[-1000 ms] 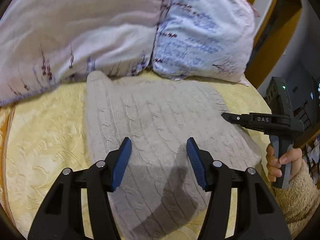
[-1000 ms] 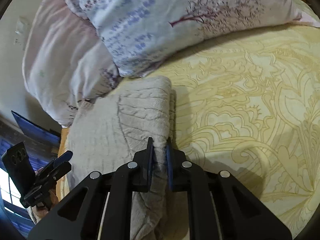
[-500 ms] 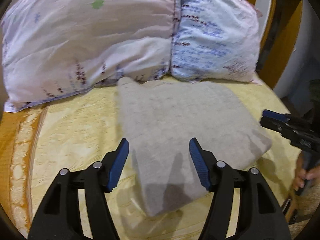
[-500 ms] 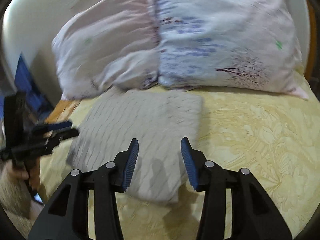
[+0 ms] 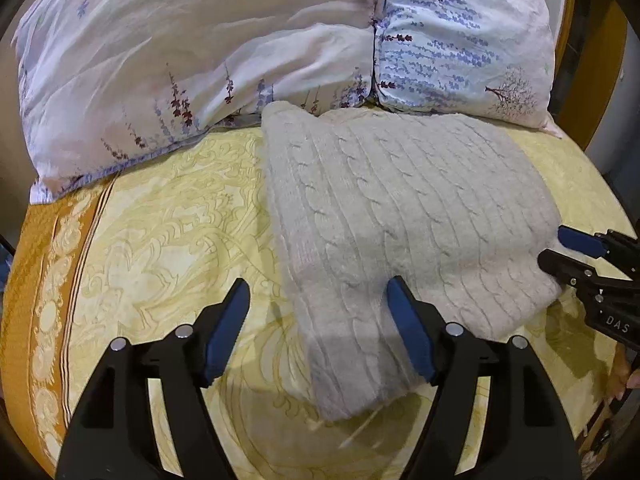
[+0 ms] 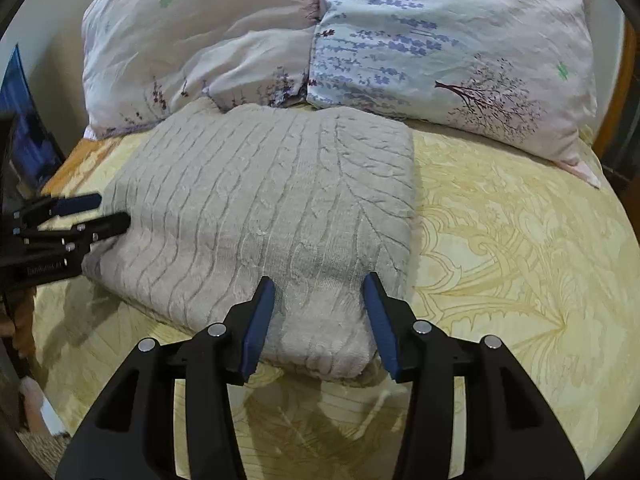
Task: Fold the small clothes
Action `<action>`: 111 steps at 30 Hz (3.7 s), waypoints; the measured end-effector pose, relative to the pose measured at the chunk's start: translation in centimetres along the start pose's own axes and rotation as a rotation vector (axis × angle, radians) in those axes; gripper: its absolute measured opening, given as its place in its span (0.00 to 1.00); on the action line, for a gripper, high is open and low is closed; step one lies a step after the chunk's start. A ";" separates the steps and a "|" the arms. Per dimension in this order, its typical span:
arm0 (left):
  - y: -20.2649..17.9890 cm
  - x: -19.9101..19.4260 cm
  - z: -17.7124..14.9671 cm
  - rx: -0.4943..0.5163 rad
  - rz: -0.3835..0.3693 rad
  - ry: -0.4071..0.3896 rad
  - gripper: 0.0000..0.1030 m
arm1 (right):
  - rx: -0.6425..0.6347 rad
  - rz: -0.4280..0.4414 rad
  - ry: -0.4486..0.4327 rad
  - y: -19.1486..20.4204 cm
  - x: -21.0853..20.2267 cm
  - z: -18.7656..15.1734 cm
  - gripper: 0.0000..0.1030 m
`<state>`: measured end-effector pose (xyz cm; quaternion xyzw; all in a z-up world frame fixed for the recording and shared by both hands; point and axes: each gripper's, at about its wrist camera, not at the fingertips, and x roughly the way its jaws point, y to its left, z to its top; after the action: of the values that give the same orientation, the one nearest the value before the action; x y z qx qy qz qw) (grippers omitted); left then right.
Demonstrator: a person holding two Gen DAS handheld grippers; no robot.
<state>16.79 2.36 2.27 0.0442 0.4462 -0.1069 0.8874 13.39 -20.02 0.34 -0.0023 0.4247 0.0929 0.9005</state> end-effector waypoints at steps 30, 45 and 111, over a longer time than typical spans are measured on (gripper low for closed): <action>-2.8 -2.8 -6.9 -0.059 0.062 0.000 0.98 | 0.140 -0.151 -0.034 1.4 -3.2 -4.9 0.99; -3.2 0.0 -8.2 -0.082 0.067 0.078 0.98 | 0.095 -0.171 0.030 3.4 -0.8 -5.6 0.99; -3.2 0.2 -7.9 -0.121 0.098 0.064 0.98 | 0.104 -0.164 0.042 3.4 -0.4 -5.8 0.99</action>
<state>10.00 0.60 -2.49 0.0155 0.4772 -0.0349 0.8780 8.16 -17.21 -2.84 0.0079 0.4461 -0.0033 0.8949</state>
